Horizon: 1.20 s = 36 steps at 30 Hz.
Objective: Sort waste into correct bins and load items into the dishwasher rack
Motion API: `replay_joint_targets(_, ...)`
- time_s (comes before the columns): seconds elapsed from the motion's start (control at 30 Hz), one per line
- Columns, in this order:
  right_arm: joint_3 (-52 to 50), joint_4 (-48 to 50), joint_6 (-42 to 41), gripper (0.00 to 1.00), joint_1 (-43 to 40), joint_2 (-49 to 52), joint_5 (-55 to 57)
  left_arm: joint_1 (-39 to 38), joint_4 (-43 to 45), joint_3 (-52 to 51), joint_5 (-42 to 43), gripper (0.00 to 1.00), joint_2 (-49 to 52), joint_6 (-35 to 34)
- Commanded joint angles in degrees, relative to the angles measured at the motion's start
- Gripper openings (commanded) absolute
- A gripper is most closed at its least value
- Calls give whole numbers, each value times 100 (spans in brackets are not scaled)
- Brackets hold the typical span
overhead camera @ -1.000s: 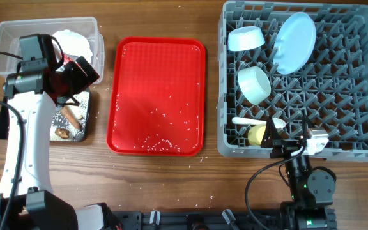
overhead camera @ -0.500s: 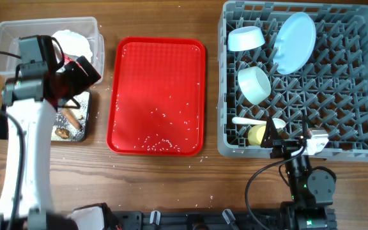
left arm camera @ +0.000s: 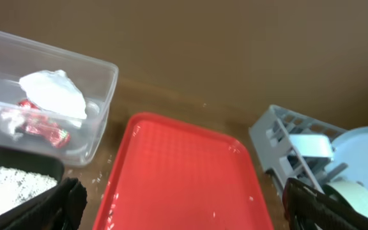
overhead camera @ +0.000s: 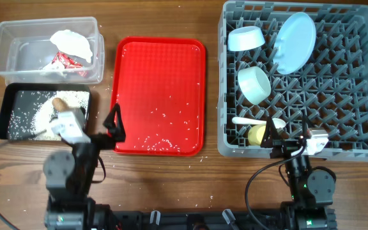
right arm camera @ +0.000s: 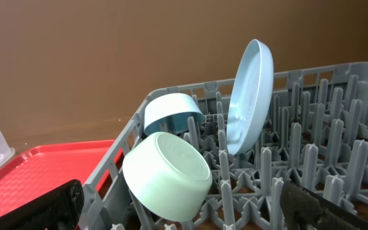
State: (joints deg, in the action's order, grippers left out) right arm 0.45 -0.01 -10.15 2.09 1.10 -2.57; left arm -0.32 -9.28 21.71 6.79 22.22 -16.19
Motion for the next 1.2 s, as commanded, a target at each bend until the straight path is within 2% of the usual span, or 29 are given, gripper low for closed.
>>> replay_joint_targets(0.0,-15,15,96,100,-24,-52,-90,-17,321,-669,26,100,-837,79)
replay_joint_targets(0.27,-15,15,98,100,-24,-52,-90,-15,960,-1635,-85,100,-1757,81)
replay_joint_targets(0.4,-15,15,101,100,-24,-52,-90,72,997,-1904,-170,100,-2111,79)
replay_joint_targets(0.67,-15,15,98,100,-24,-52,-90,273,1196,-2140,-238,100,-2208,81)
replay_joint_targets(0.77,-15,15,96,100,-24,-52,-90,273,1056,-2140,-278,100,-2208,81)
replay_joint_targets(0.87,-15,15,101,100,-24,-52,-90,269,505,-2140,-278,100,-2208,79)
replay_joint_targets(1.17,-15,15,98,100,-24,-52,-90,269,516,-2138,-278,100,-2205,79)
